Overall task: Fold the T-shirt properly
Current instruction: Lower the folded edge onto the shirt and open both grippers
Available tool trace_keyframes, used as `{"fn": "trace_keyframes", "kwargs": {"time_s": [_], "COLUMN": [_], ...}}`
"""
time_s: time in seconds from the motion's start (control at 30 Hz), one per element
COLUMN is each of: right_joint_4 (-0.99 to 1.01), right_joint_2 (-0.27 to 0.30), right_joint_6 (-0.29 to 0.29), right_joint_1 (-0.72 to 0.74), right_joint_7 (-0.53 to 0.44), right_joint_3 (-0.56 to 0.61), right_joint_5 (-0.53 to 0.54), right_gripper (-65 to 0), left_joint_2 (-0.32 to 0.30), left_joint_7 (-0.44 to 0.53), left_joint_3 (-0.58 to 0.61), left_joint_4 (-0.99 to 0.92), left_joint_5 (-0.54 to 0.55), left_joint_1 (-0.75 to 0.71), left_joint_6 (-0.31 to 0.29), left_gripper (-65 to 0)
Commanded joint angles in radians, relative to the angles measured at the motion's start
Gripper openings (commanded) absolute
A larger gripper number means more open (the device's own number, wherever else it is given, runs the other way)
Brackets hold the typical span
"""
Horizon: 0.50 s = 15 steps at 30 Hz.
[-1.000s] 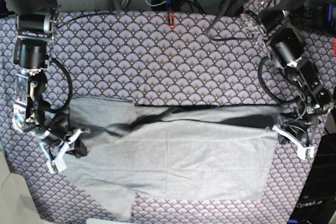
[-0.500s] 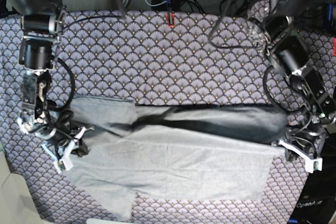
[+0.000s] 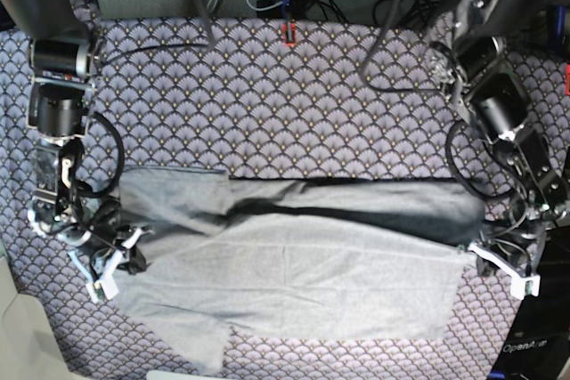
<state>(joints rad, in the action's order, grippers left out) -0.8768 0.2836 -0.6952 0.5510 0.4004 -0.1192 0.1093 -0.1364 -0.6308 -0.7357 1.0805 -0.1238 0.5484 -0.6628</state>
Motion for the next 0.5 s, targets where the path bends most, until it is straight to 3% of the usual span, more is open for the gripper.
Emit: {"fn": "trace_keyframes", "kwargs": {"time_s": [0.0, 0.47], "right_joint_4": [-0.018, -0.018], "right_joint_2": [0.013, 0.018], "right_joint_6": [-0.003, -0.003], "right_joint_1": [0.036, 0.059], "right_joint_7": [-0.031, -0.031], "right_joint_3": [-0.003, -0.001], "right_joint_5": [0.017, 0.017], "right_gripper": [-63.5, -63.5], "left_joint_2": [-0.016, -0.018], "left_joint_7": [0.030, 0.030], "left_joint_3": [0.020, 0.049], "left_joint_4": [0.017, 0.017], "left_joint_5": [0.020, 0.022], "left_joint_1": [0.043, 0.045], "left_joint_6": [-0.005, -0.005], "left_gripper": [-65.0, -65.0]}}
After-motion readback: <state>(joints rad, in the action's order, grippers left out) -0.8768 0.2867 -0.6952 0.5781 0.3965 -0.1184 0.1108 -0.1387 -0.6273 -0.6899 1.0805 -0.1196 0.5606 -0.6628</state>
